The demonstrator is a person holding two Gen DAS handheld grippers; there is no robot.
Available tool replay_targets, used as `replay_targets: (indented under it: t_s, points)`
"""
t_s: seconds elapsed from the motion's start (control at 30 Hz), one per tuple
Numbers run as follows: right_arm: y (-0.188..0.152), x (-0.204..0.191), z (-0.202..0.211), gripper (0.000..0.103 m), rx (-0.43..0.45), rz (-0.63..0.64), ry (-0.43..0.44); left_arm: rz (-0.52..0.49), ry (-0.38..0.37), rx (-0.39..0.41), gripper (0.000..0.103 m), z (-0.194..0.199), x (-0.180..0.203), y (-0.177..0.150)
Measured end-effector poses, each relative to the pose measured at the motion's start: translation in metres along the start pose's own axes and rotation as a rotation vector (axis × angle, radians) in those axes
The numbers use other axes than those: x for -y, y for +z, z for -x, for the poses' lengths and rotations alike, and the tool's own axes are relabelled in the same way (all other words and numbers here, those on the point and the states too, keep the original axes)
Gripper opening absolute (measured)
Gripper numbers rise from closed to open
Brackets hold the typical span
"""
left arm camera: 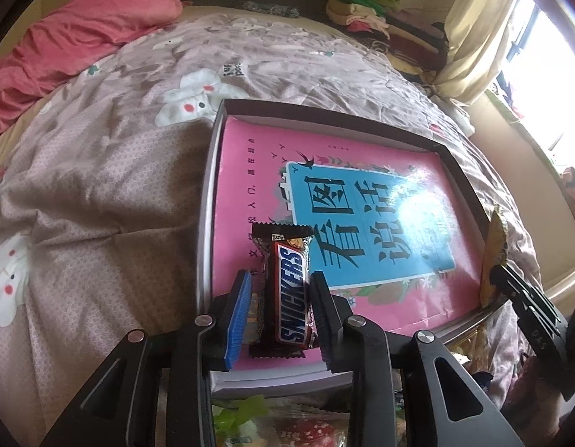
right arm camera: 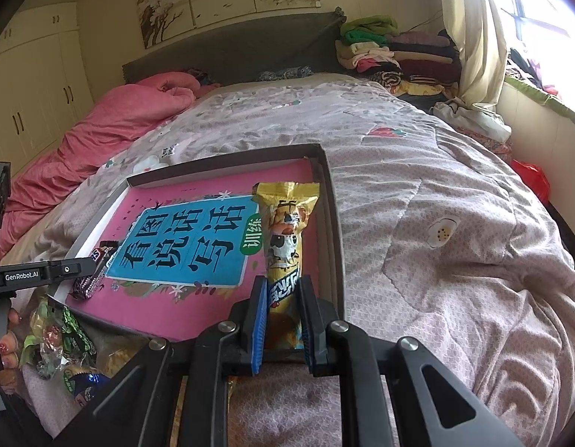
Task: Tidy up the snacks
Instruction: 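Lower the Snickers bar into the pink tray with the left tool while the right tool carries the yellow stick, then open the left tool to release the Snickers while the right tool places the yellow stick in the tray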
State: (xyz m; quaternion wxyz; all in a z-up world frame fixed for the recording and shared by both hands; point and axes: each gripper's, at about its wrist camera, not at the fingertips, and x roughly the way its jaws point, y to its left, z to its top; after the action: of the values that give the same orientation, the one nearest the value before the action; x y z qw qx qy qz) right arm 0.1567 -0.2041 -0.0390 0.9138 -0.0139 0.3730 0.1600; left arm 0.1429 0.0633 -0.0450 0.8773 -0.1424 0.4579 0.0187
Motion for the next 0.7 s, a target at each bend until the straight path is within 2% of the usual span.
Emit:
replay_targets:
  t_s: [0.23,0.43,0.7]
  points:
    - [-0.001,0.005,0.004,0.017,0.007,-0.012,-0.004,0.002,0.006,0.014,0.036,0.005,-0.002,-0.001]
    - [-0.001,0.010,0.006,0.020,0.013,-0.027,-0.010,0.001,-0.005,0.026,0.046,0.012,-0.001,0.000]
    - [0.000,0.006,0.005,0.022,0.014,-0.012,0.010,-0.006,-0.020,0.041,0.047,0.018,0.002,-0.001]
